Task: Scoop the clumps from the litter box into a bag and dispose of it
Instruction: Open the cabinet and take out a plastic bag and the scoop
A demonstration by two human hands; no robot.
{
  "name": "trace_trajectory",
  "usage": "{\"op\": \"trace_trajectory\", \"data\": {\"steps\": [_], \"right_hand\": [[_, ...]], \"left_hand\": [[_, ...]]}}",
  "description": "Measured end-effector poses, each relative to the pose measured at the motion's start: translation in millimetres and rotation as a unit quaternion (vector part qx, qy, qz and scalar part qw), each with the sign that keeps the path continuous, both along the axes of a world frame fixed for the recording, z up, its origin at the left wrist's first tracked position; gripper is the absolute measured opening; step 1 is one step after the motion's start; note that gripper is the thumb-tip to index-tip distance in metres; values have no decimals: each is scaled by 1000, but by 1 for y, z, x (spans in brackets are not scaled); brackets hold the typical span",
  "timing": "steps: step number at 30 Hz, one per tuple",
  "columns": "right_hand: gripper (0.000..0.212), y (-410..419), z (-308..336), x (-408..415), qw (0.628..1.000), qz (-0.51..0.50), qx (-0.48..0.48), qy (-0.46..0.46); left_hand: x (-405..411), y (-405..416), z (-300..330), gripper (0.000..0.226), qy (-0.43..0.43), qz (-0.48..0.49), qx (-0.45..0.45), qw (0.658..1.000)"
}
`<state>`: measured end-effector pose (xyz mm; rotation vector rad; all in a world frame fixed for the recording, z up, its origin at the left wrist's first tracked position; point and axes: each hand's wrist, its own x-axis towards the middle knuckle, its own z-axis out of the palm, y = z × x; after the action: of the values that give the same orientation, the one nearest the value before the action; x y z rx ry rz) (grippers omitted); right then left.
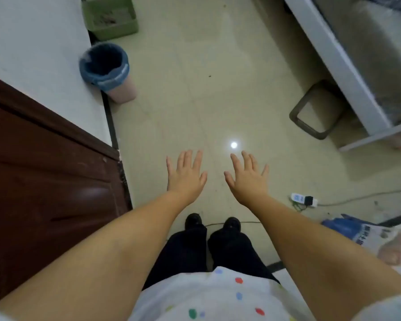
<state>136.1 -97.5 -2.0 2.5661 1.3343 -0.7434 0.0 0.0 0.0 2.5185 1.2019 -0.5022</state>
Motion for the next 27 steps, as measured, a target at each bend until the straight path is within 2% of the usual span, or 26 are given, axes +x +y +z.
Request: {"op": "trace_trajectory", "data": {"steps": [6, 11, 17, 24, 27], "right_hand": [[59, 33, -3, 11, 1000, -8, -18, -2], [58, 69, 5, 59, 999, -16, -23, -22], [58, 144, 13, 164, 999, -18, 0, -50], [58, 249, 32, 308, 998, 10, 31, -61], [58, 295, 35, 357, 997, 31, 15, -62]], "left_hand": [[5, 29, -7, 61, 1, -5, -24, 1000], [40, 74, -9, 62, 8, -14, -10, 1000], [144, 141, -1, 62, -22, -36, 29, 999], [280, 239, 19, 60, -45, 8, 45, 998], [331, 280, 31, 60, -63, 32, 45, 996]]}}
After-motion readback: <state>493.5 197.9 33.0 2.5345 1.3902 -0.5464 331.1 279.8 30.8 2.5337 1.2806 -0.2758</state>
